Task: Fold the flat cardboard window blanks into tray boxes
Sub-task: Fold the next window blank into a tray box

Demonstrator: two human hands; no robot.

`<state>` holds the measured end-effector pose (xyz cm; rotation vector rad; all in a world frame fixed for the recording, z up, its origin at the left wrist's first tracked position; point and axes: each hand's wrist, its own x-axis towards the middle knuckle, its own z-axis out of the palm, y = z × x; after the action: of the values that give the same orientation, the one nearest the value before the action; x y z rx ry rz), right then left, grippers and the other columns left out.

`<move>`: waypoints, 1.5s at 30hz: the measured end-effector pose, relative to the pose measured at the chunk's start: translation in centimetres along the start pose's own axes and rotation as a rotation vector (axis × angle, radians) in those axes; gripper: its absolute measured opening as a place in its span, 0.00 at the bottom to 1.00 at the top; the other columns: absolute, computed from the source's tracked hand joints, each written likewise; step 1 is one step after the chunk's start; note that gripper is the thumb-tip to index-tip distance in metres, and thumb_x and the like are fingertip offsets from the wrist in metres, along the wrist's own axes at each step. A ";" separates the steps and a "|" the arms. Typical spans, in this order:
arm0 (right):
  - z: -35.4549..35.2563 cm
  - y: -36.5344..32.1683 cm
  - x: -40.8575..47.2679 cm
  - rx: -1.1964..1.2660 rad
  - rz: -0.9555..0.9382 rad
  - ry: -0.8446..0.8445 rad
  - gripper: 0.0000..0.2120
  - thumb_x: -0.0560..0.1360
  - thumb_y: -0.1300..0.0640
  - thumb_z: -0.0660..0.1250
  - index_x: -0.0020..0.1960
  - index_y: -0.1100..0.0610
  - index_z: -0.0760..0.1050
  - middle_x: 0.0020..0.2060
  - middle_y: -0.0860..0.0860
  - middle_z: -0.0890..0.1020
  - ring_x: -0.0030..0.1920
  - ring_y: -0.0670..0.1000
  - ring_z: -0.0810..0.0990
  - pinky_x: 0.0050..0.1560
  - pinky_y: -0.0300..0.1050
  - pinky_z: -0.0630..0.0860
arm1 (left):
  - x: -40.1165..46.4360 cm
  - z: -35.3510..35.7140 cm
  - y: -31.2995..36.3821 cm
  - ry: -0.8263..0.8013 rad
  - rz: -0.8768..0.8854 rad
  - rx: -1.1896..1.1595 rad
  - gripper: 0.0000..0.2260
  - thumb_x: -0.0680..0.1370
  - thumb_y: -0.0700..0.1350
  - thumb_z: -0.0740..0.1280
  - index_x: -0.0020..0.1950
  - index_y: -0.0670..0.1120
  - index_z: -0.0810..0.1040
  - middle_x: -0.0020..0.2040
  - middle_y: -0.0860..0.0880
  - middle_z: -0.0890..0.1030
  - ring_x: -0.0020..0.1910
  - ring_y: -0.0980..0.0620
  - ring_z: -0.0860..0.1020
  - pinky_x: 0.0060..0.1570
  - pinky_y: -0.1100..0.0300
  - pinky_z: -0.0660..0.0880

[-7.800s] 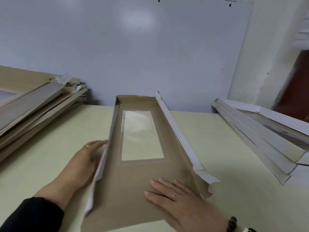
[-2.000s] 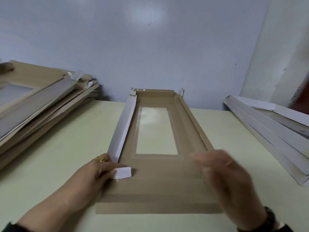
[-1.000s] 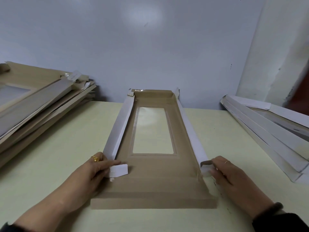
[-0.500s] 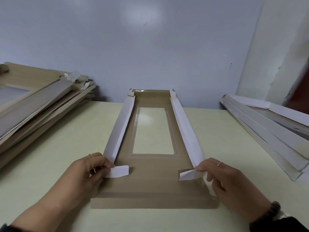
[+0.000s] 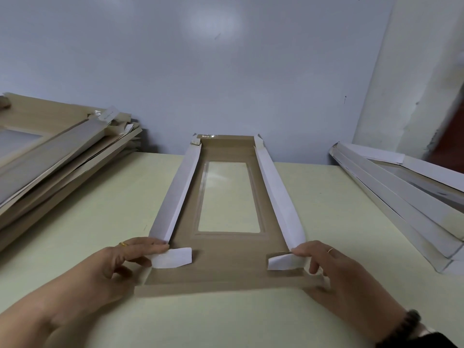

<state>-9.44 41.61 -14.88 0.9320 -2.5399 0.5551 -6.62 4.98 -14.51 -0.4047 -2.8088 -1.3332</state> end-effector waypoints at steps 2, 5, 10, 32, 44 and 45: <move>0.3 -0.2 0.3 0.112 0.147 0.076 0.13 0.65 0.64 0.75 0.45 0.52 0.77 0.33 0.39 0.73 0.33 0.37 0.70 0.33 0.28 0.67 | -0.1 -0.2 0.0 -0.008 0.002 0.013 0.39 0.68 0.26 0.64 0.55 0.73 0.73 0.60 0.69 0.73 0.50 0.61 0.77 0.40 0.69 0.73; 1.0 -0.1 0.8 0.327 0.376 0.095 0.08 0.69 0.62 0.72 0.38 0.51 0.76 0.28 0.51 0.73 0.31 0.46 0.69 0.32 0.31 0.65 | 0.1 0.9 0.7 0.115 0.022 0.033 0.26 0.69 0.31 0.72 0.49 0.65 0.80 0.52 0.62 0.79 0.41 0.60 0.78 0.38 0.69 0.72; 1.6 -0.3 1.7 0.555 0.482 0.179 0.12 0.70 0.65 0.70 0.31 0.55 0.73 0.22 0.46 0.68 0.24 0.43 0.63 0.26 0.31 0.60 | 1.2 2.4 1.1 0.304 -0.050 -0.103 0.06 0.72 0.43 0.70 0.35 0.45 0.79 0.35 0.45 0.76 0.32 0.55 0.72 0.35 0.65 0.68; 2.4 -0.1 1.3 0.144 0.251 0.134 0.07 0.67 0.57 0.75 0.42 0.52 0.79 0.34 0.39 0.72 0.34 0.41 0.71 0.35 0.30 0.67 | 2.1 4.1 1.9 0.355 0.099 0.268 0.16 0.76 0.36 0.64 0.55 0.58 0.75 0.44 0.60 0.79 0.47 0.56 0.74 0.49 0.67 0.65; 2.3 -1.2 2.5 -0.407 -0.040 0.178 0.16 0.71 0.49 0.58 0.29 0.54 0.73 0.30 0.47 0.75 0.32 0.52 0.76 0.43 0.43 0.64 | 2.7 5.2 4.0 0.229 0.222 0.722 0.26 0.78 0.61 0.42 0.44 0.52 0.77 0.31 0.56 0.77 0.34 0.55 0.78 0.53 0.63 0.62; 2.6 -1.3 2.5 -0.427 -0.077 0.163 0.15 0.72 0.52 0.57 0.29 0.54 0.72 0.28 0.47 0.74 0.30 0.52 0.75 0.41 0.42 0.64 | 3.0 5.9 4.6 0.225 0.256 0.763 0.25 0.78 0.61 0.45 0.39 0.51 0.77 0.29 0.55 0.76 0.31 0.54 0.77 0.48 0.62 0.64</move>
<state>-10.87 38.16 -15.63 0.7862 -2.3298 0.0541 -7.86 12.90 -14.44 -0.5074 -2.6813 -0.1971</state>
